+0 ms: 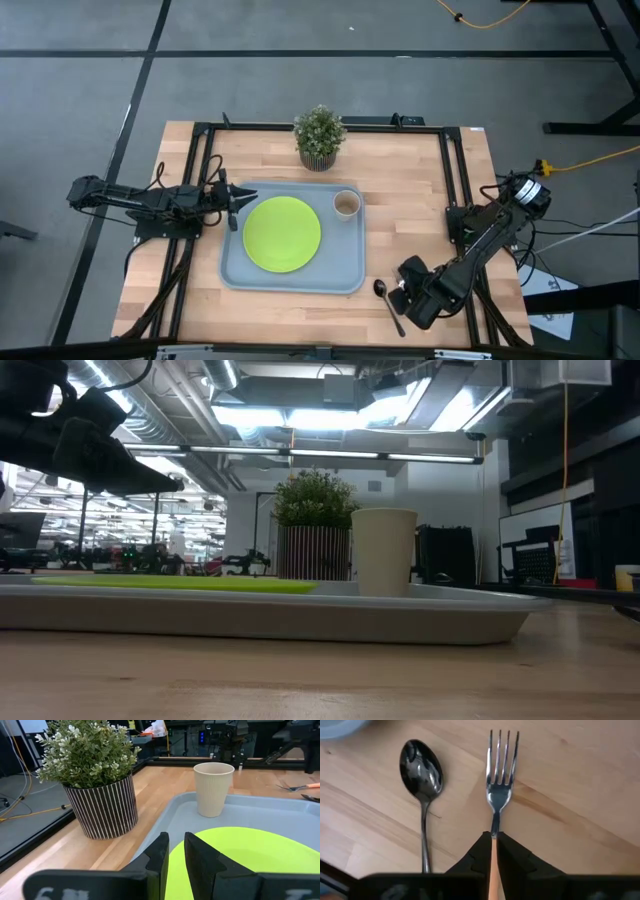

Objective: Pick and place plate/cup/fork/spoon on tray
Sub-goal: Put the orange fork on the gray serving tray to the right of the green plate

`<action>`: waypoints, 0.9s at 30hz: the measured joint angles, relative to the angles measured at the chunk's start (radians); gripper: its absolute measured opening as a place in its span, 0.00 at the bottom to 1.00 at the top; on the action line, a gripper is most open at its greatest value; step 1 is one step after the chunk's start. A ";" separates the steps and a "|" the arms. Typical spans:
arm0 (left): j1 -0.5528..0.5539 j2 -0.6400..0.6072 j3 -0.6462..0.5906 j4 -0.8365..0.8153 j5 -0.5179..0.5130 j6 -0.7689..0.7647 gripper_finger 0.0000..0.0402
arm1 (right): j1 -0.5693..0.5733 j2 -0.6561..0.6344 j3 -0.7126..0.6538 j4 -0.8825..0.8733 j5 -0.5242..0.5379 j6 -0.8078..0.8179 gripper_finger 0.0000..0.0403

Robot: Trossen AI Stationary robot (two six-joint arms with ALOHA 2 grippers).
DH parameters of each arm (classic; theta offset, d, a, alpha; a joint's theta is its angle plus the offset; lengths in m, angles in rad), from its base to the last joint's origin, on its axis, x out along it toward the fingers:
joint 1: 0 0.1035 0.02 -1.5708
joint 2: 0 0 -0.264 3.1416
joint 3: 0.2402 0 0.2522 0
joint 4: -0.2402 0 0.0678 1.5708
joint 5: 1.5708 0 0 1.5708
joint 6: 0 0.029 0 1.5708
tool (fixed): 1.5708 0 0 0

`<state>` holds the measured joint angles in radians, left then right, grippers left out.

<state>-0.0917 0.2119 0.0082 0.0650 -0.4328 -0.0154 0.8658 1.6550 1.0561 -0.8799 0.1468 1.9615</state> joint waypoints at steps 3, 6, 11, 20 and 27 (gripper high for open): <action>0.000 0.000 0.000 0.000 0.000 0.000 0.13 | 0.000 0.008 0.000 0.014 0.000 0.000 0.07; 0.000 0.000 0.000 0.000 0.000 0.000 0.13 | 0.000 0.029 0.000 0.015 0.000 -0.001 0.07; 0.000 0.000 0.000 0.000 0.000 0.000 0.13 | 0.000 0.066 0.000 0.019 -0.003 -0.006 0.07; 0.000 0.000 0.000 0.000 0.000 0.000 0.13 | 0.001 0.085 0.000 0.078 -0.008 -0.006 0.07; 0.000 0.000 0.000 0.000 0.000 0.000 0.13 | 0.001 0.085 0.000 0.078 -0.009 0.007 0.12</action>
<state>-0.0918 0.2119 0.0082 0.0650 -0.4328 -0.0154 0.8665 1.7397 1.0561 -0.8020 0.1376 1.9690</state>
